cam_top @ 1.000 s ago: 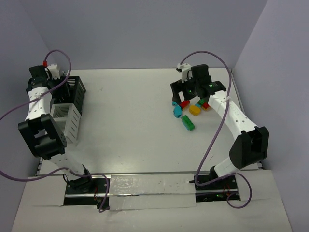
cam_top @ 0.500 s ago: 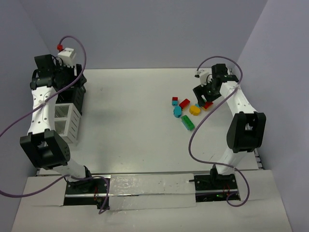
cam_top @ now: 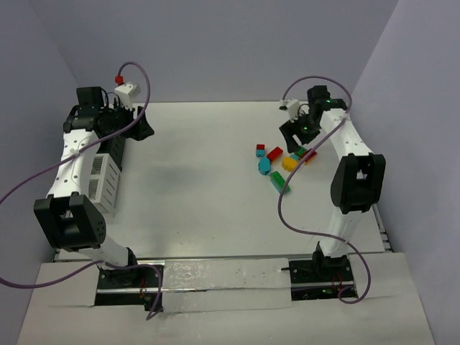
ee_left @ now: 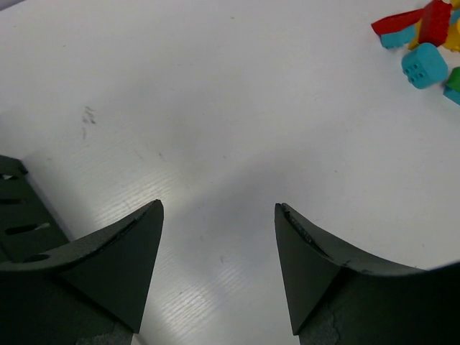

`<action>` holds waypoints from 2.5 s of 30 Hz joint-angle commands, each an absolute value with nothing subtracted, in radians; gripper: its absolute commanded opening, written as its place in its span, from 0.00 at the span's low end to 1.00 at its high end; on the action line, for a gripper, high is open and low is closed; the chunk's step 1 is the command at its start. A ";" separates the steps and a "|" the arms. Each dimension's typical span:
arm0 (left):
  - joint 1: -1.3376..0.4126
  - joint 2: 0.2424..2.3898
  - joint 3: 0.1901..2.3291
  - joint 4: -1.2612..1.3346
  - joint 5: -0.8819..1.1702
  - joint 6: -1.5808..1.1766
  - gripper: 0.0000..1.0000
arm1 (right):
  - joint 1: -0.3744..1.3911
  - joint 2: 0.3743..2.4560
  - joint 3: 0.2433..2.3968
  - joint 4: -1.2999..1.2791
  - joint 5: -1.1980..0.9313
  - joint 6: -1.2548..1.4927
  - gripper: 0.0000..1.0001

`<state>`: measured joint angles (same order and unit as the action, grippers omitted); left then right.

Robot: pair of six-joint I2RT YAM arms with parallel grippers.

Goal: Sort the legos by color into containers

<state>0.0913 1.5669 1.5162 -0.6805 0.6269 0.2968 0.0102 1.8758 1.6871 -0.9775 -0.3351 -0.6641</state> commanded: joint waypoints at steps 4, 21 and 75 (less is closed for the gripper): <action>0.055 1.532 1.513 -0.646 0.603 0.244 0.72 | 0.116 1.992 1.850 -0.911 -0.255 -0.199 0.82; 0.054 1.514 1.473 -0.607 0.544 0.176 0.73 | 0.198 2.037 1.792 -0.836 -0.057 0.364 0.89; 0.028 1.557 1.454 -0.581 0.508 0.151 0.73 | 0.113 2.077 1.692 -0.887 0.029 0.184 0.56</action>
